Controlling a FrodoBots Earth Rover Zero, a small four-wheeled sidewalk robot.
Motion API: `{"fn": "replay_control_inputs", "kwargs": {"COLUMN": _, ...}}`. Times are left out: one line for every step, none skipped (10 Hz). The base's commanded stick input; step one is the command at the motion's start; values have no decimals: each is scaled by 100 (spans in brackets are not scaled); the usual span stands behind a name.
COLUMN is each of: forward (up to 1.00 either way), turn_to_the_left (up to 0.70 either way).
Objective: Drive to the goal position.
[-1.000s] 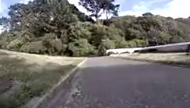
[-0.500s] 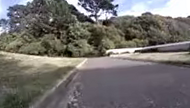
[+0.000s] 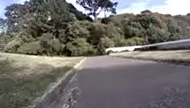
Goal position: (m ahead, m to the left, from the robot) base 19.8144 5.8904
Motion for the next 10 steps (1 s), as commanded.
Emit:
{"fn": "replay_control_inputs", "kwargs": {"forward": 66, "turn_to_the_left": -2}}
{"fn": "replay_control_inputs", "kwargs": {"forward": 66, "turn_to_the_left": -2}}
{"fn": "replay_control_inputs", "kwargs": {"forward": 66, "turn_to_the_left": -2}}
{"fn": "replay_control_inputs", "kwargs": {"forward": 67, "turn_to_the_left": -1}}
{"fn": "replay_control_inputs", "kwargs": {"forward": 66, "turn_to_the_left": 0}}
{"fn": "replay_control_inputs", "kwargs": {"forward": 66, "turn_to_the_left": 0}}
{"fn": "replay_control_inputs", "kwargs": {"forward": 67, "turn_to_the_left": 0}}
{"fn": "replay_control_inputs", "kwargs": {"forward": 66, "turn_to_the_left": 0}}
{"fn": "replay_control_inputs", "kwargs": {"forward": 67, "turn_to_the_left": 0}}
{"fn": "replay_control_inputs", "kwargs": {"forward": 69, "turn_to_the_left": 0}}
